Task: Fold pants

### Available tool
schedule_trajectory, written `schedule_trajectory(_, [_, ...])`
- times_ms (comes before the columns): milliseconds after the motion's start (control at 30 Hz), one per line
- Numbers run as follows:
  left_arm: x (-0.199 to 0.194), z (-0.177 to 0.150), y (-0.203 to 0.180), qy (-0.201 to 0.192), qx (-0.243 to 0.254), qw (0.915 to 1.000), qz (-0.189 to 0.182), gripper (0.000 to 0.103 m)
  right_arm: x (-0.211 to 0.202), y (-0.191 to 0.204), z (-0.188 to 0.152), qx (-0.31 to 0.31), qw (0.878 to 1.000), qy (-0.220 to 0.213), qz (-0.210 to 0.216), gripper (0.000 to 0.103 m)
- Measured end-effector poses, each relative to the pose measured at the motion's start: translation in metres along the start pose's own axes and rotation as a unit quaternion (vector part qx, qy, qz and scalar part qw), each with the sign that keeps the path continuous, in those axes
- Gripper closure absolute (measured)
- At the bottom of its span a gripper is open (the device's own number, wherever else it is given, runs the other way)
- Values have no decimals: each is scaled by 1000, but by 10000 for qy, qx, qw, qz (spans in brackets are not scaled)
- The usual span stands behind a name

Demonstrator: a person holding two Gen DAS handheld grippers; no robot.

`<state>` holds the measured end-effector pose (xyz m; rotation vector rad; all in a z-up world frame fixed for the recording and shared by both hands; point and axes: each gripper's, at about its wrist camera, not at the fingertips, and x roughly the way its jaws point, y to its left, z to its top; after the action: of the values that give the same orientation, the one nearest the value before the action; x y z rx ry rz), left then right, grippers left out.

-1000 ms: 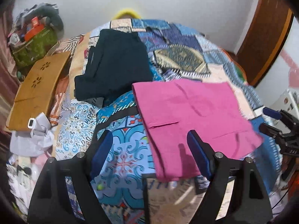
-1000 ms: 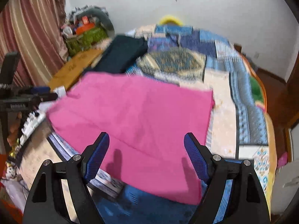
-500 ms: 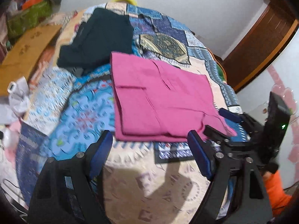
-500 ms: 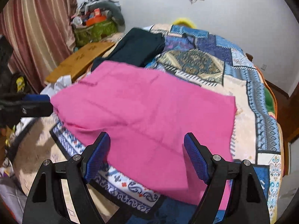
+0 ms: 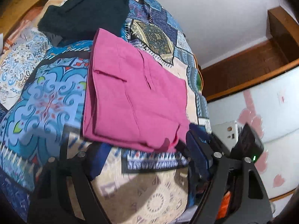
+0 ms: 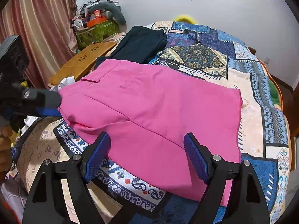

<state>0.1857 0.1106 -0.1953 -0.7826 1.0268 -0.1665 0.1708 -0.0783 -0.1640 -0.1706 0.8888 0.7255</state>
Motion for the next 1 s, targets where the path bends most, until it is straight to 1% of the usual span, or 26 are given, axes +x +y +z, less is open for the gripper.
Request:
schedule_trajectory(33, [1,4,1,-74,-43,9999,79,40,0,0,0,10,10000,4,11,24])
schedule_trajectory(67, [3,8,1,-177,-53,9993,327,61,0,0,-1,25,10000,9,23,24])
schedule_trajectory(100, [5,10,2,-243,-39,9979,597,75,0,-1,-1,55,10000,13,30,24])
schedule_trajectory(133, [9,12,1,-317,22,9966,765,76,0,-1,-1,75,10000,17,47,24])
schedule_trajectory(200, [10,11,-1,-472,145,9947,901,80,1,-2,-2,139,9998,40,123,24])
schedule_trajectory(233, [10,9,-6,-541,312,9926,1043,81,0,-3,-2,162,9998,42,141,24])
schedule_trajectory(300, [7,3,-20,-767,774,9842,1398,84,-2,-4,-2,207,9996,44,182,24])
schedule_trajectory(333, [3,-2,-29,-947,1074,9757,1658,84,-5,-5,-2,244,9995,29,205,24])
schedule_trajectory(400, [-7,-8,-37,-1173,1433,9632,1948,85,-11,-11,-3,403,9989,-26,234,24])
schedule_trajectory(433, [-9,-9,-38,-1247,1534,9586,2051,86,-15,-15,-4,503,9985,-52,230,24])
schedule_trajectory(500, [-18,-12,-39,-1436,1743,9456,2340,86,-21,-25,-8,727,9972,-75,185,24])
schedule_trajectory(533, [-25,-15,-40,-1614,1902,9333,2583,86,-24,-29,-10,799,9967,-66,143,24])
schedule_trajectory(567, [-30,-18,-41,-1748,2021,9238,2743,86,-26,-35,-13,878,9961,-50,58,24])
schedule_trajectory(600, [-35,-21,-43,-1922,2187,9100,2951,86,-27,-39,-16,925,9957,-34,-7,24])
schedule_trajectory(633, [-39,-22,-44,-2005,2280,9028,3046,86,-28,-42,-19,966,9953,-1,-56,24])
schedule_trajectory(667, [-43,-24,-47,-2113,2424,8925,3163,86,-27,-46,-22,1019,9948,61,-73,24])
schedule_trajectory(700, [-45,-25,-51,-2183,2538,8851,3232,86,-26,-48,-25,1052,9944,117,-69,24])
schedule_trajectory(733, [-47,-26,-58,-2274,2716,8753,3292,86,-24,-49,-28,1074,9940,189,-60,24])
schedule_trajectory(833, [-44,-27,-78,-2412,3073,8598,3289,86,-19,-48,-32,1157,9930,250,-52,24])
schedule_trajectory(900, [-39,-27,-93,-2445,3292,8525,3240,87,-19,-48,-31,1113,9935,251,-43,24])
schedule_trajectory(933, [-38,-27,-100,-2448,3391,8511,3173,87,-20,-48,-31,1096,9936,252,-47,24])
schedule_trajectory(1000, [-34,-26,-112,-2420,3538,8516,3018,87,-21,-48,-32,1094,9937,256,-44,24])
